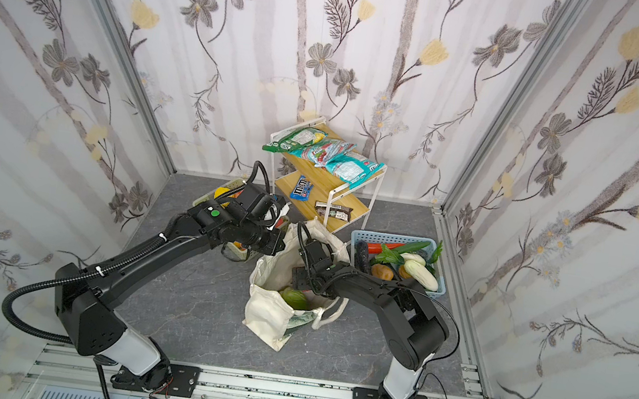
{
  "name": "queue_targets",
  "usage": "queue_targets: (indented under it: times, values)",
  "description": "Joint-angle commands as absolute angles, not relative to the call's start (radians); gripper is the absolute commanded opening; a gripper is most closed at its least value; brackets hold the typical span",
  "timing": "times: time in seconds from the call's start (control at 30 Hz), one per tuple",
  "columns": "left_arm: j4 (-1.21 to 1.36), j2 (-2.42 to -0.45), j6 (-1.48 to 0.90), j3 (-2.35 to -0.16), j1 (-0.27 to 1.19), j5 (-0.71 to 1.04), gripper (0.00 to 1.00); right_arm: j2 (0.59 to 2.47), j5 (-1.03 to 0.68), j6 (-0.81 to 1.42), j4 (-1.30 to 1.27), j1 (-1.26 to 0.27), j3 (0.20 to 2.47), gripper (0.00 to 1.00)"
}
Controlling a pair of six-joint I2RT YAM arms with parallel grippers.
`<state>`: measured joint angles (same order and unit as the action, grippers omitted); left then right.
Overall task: Place the food into the grocery bag and tie it
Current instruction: 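Lower the red pepper deep into the bag held open by the left gripper, then open the right gripper to drop the pepper and lift out of the bag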
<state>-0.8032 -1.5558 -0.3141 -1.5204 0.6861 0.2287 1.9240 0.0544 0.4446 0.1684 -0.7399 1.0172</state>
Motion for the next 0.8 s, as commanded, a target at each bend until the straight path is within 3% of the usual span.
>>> queue_targets:
  times: [0.0, 0.3, 0.77]
  values:
    - [-0.796, -1.555, -0.31, -1.525, 0.686, 0.222, 0.0, 1.934, 0.049, 0.449, 0.193, -0.738, 1.008, 0.81]
    - [-0.795, -1.563, -0.31, -1.526, 0.687, 0.219, 0.0, 1.88, 0.039, 0.439, 0.204, -0.736, 1.01, 0.88]
    - [-0.79, -1.581, -0.31, -1.533, 0.681, 0.199, 0.0, 1.724, -0.03, 0.417, 0.194, -0.732, 1.017, 0.91]
